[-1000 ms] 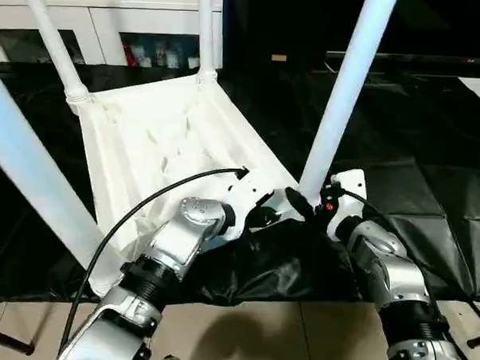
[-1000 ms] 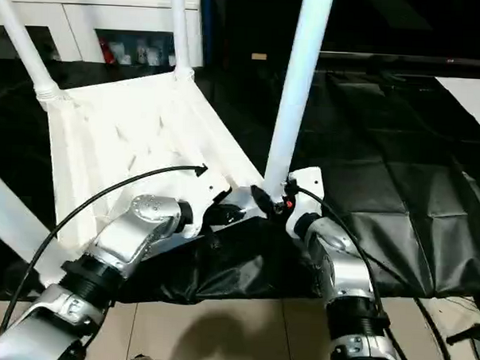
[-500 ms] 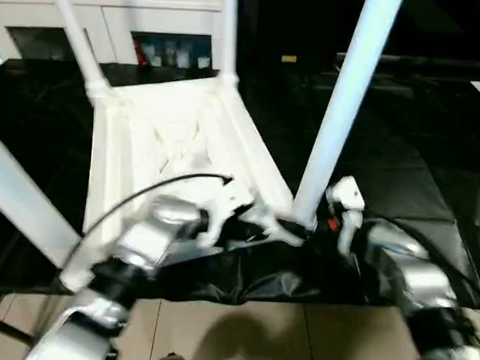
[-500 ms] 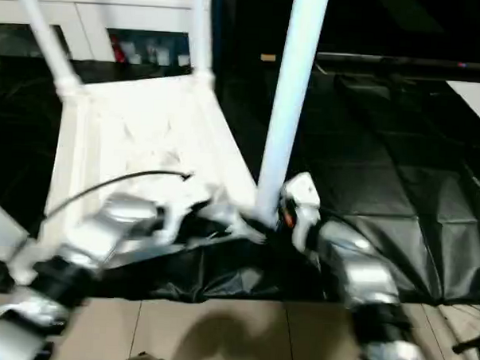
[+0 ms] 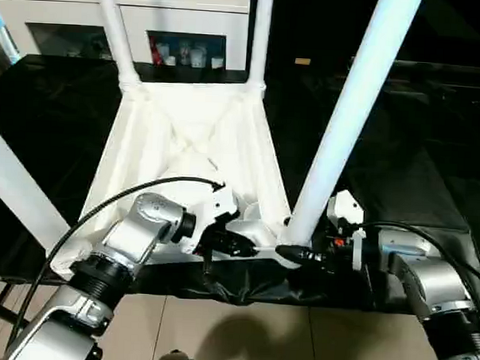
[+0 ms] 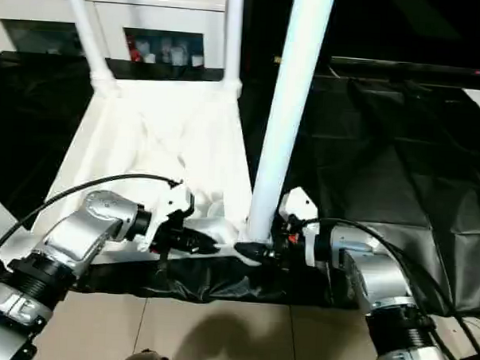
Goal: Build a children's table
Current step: Rotate leg to tighten
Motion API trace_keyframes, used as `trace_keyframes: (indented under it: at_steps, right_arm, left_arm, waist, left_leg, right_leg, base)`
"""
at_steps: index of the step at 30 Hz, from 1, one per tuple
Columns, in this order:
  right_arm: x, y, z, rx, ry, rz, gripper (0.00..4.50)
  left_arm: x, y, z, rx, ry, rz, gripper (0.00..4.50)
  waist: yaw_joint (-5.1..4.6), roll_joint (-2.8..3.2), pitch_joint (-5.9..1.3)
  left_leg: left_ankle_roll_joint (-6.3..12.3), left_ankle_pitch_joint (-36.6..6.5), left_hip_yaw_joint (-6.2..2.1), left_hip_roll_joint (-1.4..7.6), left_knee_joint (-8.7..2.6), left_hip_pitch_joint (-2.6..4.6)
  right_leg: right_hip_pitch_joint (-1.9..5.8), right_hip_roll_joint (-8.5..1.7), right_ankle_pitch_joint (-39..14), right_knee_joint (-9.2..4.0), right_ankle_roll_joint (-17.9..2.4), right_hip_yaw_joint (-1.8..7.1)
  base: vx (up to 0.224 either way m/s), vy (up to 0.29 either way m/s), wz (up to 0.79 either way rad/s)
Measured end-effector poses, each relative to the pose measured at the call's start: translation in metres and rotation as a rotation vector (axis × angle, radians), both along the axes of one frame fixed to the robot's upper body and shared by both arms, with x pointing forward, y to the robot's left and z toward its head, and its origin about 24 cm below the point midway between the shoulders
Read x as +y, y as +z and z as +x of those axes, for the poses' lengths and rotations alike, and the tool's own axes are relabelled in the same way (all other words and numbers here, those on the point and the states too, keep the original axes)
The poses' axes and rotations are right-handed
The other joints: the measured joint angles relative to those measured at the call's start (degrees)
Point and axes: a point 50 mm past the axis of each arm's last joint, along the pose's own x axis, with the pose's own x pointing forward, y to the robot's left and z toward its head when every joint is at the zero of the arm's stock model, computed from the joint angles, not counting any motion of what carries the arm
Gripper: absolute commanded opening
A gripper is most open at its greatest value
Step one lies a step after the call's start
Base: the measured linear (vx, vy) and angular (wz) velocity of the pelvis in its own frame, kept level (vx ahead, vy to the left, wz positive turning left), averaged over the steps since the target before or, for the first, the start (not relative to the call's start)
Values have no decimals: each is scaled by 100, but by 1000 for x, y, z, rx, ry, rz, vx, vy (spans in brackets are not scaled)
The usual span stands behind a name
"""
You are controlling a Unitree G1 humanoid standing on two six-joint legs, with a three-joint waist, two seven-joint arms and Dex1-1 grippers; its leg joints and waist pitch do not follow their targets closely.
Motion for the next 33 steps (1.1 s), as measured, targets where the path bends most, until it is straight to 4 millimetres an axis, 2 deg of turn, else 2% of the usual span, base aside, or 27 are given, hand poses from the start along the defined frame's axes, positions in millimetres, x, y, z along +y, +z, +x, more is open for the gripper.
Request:
trace_keyframes:
  at_steps: [4, 14, 18, 21, 25, 28, 33]
  right_arm:
    - [1, -1, 0, -14, 11, -18, 264]
    - [4, -3, 0, -19, 1, -1, 252]
    - [1, -9, 8, -22, -168, 36, 250]
    - [3, -12, 27, -44, -411, 53, 249]
    - [7, -14, 36, -56, -550, 57, 248]
    - [11, -13, 45, -63, -664, 63, 248]
    - [13, -12, 51, -74, -745, 78, 248]
  left_arm:
    - [0, 0, 0, 1, -2, 1, 0]
    - [-1, -2, 0, -2, 15, 3, 0]
    - [-12, -4, 5, -50, 109, 2, 0]
    - [-27, -6, 16, -95, 256, 1, 0]
    - [-41, -7, 22, -105, 351, 0, 0]
    - [-52, -6, 27, -131, 415, 6, 0]
    - [-61, -4, 30, -161, 453, 12, 0]
  waist:
    - [-1, -3, -1]
    - [-3, -7, -3]
    - [-46, -15, -8]
    - [-213, -17, -10]
    - [-307, -13, -13]
    - [-335, -13, -13]
    - [-329, -12, -13]
  left_leg:
    - [0, 0, 0, 1, 3, 0]
    - [0, 0, 0, 1, 4, 1]
    - [0, 1, 1, 2, 15, 23]
    - [-1, 2, 1, 1, 23, 32]
    - [-2, 2, -2, 0, 18, 38]
    - [-2, 2, -2, 0, 17, 34]
    - [2, -2, -1, -2, 4, 27]
  right_leg:
    - [0, 0, 0, 1, 0, 0]
    - [1, 0, 0, 4, 0, 0]
    - [22, 0, 3, 5, -1, 2]
    - [22, 0, -4, 1, 24, 3]
    - [24, -1, -3, 0, 28, 0]
    - [15, 0, 0, 1, 26, 0]
    - [6, 0, 19, -1, -4, 0]
  base:
    - [0, 0, 0]
    - [0, 0, 0]
    - [0, 0, 0]
    - [0, 0, 0]
    - [0, 0, 0]
    - [0, 0, 0]
    - [0, 0, 0]
